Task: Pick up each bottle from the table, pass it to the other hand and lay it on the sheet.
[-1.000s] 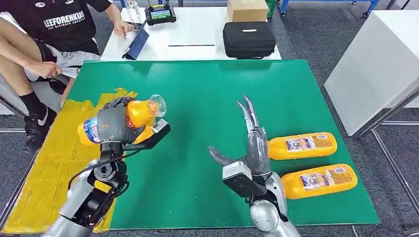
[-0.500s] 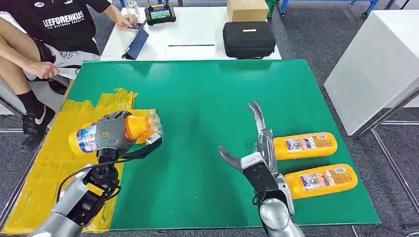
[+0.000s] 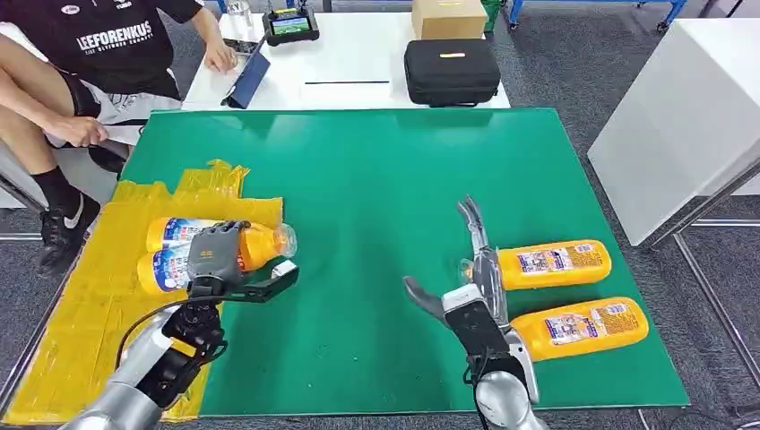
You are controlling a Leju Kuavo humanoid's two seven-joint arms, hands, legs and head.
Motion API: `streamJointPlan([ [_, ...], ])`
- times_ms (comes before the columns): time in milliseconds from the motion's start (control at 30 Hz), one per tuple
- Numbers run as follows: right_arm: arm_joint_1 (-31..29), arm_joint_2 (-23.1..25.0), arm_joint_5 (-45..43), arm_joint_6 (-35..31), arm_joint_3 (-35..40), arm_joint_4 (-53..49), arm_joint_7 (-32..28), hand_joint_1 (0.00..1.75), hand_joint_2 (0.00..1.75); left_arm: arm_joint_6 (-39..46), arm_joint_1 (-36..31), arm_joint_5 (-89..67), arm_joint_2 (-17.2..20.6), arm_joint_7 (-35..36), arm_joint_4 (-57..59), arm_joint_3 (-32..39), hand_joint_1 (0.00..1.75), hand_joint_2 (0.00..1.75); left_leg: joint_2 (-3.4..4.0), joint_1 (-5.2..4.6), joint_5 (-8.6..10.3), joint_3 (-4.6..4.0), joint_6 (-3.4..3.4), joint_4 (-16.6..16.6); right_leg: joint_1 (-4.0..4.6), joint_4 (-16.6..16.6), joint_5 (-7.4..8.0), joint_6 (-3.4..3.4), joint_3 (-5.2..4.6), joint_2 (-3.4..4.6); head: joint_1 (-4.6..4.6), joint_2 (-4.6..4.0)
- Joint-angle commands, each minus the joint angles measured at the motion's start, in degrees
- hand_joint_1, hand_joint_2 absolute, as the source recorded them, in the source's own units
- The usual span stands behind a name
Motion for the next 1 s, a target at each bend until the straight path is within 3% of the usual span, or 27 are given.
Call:
streamJointPlan([
  [33,0.9,0.4,-0.4,1.1,-1.4,1.1,1.0,0.00,0.00,1.4,-0.4,-0.1,-3.4,-0.3,5.6,3.5,0.00,1.75,-0.04,0.08,-0.10,0.26,-0.19,-0.1,0.08,-0.1,-0.11,0.00,0.30,-0.13,0.00,0.00],
  [267,0.7,-0.4,5.5,-1.2,-2.2,0.6,1.5,0.00,0.00,4.8,2.2,-0.1,-5.6,-3.6,3.3,8.9,0.00,1.75,0.00,0.05,-0.08,0.17,-0.15,0.0,0.03,0.0,-0.08,0.01,0.19,-0.09,-0.02,0.00],
  [300,0.6,-0.5,5.5,-1.2,-2.3,0.5,1.5,0.00,0.00,4.8,2.1,-0.1,-5.7,-3.6,3.3,8.9,0.00,0.00,-0.05,0.08,-0.14,0.25,-0.21,0.0,0.07,0.0,-0.15,0.01,0.30,-0.17,0.00,0.00],
  [333,0.5,-0.7,7.7,-1.7,-2.5,0.4,1.9,0.00,0.00,6.2,3.1,0.6,-7.7,-8.4,1.9,12.9,0.00,0.00,-0.07,0.09,-0.11,0.22,-0.19,0.0,0.08,0.0,-0.12,0.00,0.27,-0.17,0.00,0.00],
  [367,0.5,-1.3,9.4,-2.1,-2.6,0.0,1.9,0.00,0.00,9.6,4.3,6.4,-10.0,-17.6,0.0,16.8,0.00,0.00,-0.06,0.06,-0.09,0.17,-0.16,0.0,0.05,0.0,-0.09,0.01,0.20,-0.14,-0.02,0.00],
  [433,0.9,-2.2,12.0,-3.6,-2.9,-1.1,1.2,0.00,0.00,11.5,6.3,17.1,-11.6,-28.8,-4.2,19.7,0.00,0.00,-0.05,0.08,-0.13,0.18,-0.18,0.0,0.07,0.0,-0.12,0.03,0.24,-0.15,0.00,0.00],
  [700,1.0,-2.4,11.9,-3.7,-3.1,-1.6,1.2,0.00,0.00,11.3,6.8,17.1,-11.7,-28.9,-5.4,19.8,0.00,0.00,-0.05,0.05,-0.08,0.11,-0.14,0.0,0.04,0.0,-0.08,0.02,0.16,-0.12,-0.02,0.00],
  [733,1.2,-2.5,12.1,-3.6,-3.3,-1.8,1.3,0.00,1.75,10.7,7.2,17.1,-11.8,-29.0,-6.5,19.9,0.00,1.75,-0.05,0.07,-0.11,0.16,-0.17,0.0,0.06,0.0,-0.11,0.03,0.22,-0.15,-0.02,0.00],
  [800,1.3,-2.8,15.2,-4.7,-3.9,-3.2,0.9,0.00,1.75,10.5,8.9,27.3,-12.9,-36.4,-12.0,21.2,0.00,1.75,-0.11,0.09,-0.18,0.19,-0.20,0.1,0.08,0.0,-0.18,0.04,0.28,-0.22,0.00,0.00],
  [1000,1.2,-2.8,16.3,-5.3,-3.7,-3.0,0.7,0.00,1.75,10.4,8.9,31.5,-13.3,-38.9,-12.0,21.8,0.00,1.75,-0.06,0.08,-0.15,0.21,-0.21,0.0,0.07,0.0,-0.11,0.00,0.24,-0.10,-0.02,0.00],
])
